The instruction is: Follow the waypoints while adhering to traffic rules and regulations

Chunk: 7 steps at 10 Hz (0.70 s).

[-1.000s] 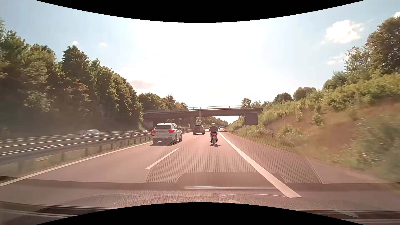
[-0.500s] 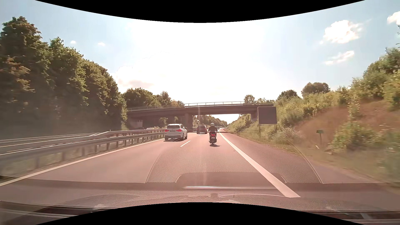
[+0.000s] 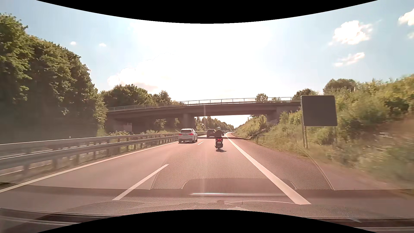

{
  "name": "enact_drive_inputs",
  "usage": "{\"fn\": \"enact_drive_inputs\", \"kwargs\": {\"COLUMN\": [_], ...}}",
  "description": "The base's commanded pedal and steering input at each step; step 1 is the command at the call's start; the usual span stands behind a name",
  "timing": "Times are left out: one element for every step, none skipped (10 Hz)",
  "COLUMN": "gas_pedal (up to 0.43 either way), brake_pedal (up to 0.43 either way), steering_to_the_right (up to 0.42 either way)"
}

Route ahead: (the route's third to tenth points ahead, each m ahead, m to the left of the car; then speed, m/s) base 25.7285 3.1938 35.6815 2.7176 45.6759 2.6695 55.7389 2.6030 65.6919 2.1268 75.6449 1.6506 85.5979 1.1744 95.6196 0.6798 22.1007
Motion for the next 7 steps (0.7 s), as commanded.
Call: {"fn": "enact_drive_inputs", "kwargs": {"gas_pedal": [0.280, 0.280, 0.280, 0.280, 0.280, 0.280, 0.280], "brake_pedal": [0.012, 0.012, 0.012, 0.012, 0.012, 0.012, 0.012], "steering_to_the_right": [0.004, 0.004, 0.004, 0.004, 0.003, 0.003, 0.003]}}
